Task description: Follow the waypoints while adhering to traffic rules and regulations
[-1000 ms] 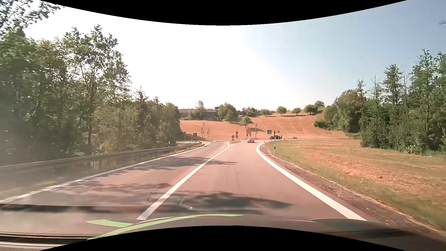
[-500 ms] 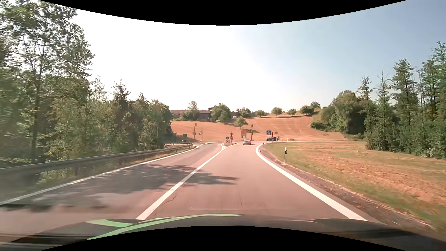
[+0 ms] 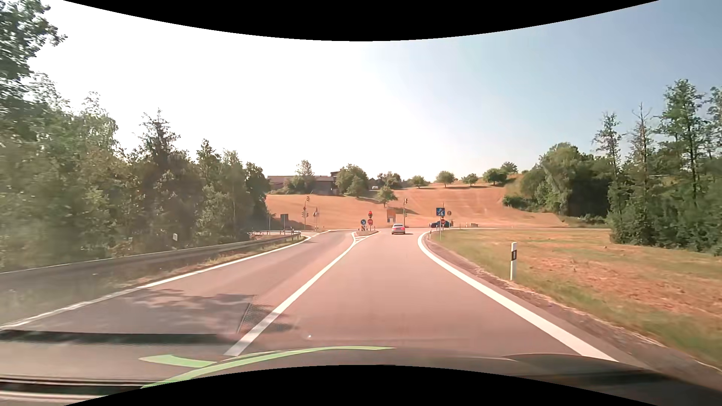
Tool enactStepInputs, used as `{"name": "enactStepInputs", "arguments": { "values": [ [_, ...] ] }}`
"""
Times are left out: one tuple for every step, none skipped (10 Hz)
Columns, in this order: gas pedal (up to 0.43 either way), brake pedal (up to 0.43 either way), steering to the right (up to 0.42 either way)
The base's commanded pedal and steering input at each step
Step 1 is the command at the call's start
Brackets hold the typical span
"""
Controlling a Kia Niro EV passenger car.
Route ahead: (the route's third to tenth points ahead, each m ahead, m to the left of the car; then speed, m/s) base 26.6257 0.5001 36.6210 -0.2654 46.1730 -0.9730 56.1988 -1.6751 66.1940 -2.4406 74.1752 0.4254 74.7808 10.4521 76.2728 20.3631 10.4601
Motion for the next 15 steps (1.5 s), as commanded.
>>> {"name": "enactStepInputs", "arguments": {
  "values": [
    [0.0,0.11,0.014],
    [0.0,0.116,0.015],
    [0.0,0.128,0.014],
    [0.0,0.14,0.014],
    [0.0,0.159,0.015],
    [0.0,0.165,0.015],
    [0.0,0.171,0.014],
    [0.0,0.177,0.015],
    [0.0,0.183,0.015],
    [0.0,0.195,0.015],
    [0.0,0.201,0.015],
    [0.0,0.207,0.016],
    [0.0,0.213,0.017],
    [0.0,0.213,0.019],
    [0.0,0.22,0.019]
  ]
}}
